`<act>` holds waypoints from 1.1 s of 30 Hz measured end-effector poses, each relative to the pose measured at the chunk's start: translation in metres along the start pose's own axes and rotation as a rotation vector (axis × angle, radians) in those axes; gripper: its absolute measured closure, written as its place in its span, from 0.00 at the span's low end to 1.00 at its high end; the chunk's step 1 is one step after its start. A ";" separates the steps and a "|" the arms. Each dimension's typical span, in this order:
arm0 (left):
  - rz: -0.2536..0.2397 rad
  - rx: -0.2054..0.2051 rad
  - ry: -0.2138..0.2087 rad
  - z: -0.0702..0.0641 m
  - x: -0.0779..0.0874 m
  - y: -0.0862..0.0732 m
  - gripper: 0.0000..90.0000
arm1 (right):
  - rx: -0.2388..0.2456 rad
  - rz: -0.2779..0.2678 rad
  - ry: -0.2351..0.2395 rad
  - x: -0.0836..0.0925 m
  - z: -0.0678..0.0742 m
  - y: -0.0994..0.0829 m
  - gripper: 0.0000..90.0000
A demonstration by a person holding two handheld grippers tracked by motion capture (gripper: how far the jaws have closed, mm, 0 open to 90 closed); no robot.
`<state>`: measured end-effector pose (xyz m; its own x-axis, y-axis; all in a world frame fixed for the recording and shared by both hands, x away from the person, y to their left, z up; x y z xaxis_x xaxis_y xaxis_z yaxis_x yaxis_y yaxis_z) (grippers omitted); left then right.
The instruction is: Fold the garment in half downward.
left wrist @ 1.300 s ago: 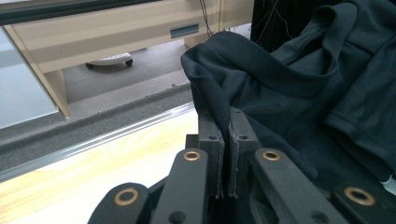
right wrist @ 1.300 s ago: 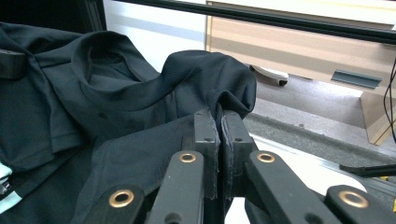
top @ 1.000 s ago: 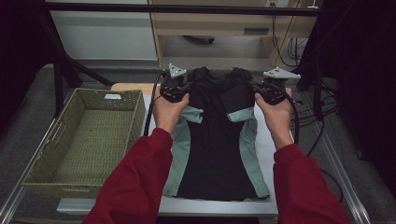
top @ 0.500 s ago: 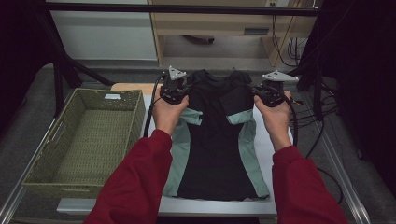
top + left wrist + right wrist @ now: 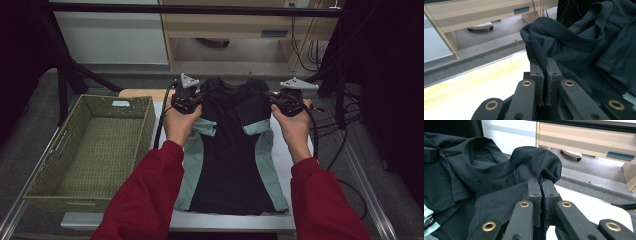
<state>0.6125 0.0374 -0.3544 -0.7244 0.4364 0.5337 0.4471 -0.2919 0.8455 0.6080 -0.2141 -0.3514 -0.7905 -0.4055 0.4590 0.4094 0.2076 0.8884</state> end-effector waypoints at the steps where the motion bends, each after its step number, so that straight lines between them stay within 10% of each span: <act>1: 0.000 0.000 0.000 0.000 0.000 0.000 0.96 | 0.000 0.000 -0.001 0.000 0.000 0.000 0.96; 33: 0.019 -0.002 -0.021 -0.011 -0.010 -0.016 0.96 | -0.020 0.028 0.009 -0.011 0.004 -0.021 0.96</act>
<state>0.6065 0.0285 -0.3731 -0.7042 0.4488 0.5501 0.4598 -0.3020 0.8351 0.6067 -0.2102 -0.3754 -0.7745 -0.4074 0.4839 0.4405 0.2017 0.8748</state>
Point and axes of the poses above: each handheld gripper's, and its own axes: x roughly backward along the jaws, y roughly out of its top, z roughly to its left, the point moved 7 cm from there along -x, roughly forward along the jaws, and after that the axes turned 6 degrees about z, right-handed, at the moved point
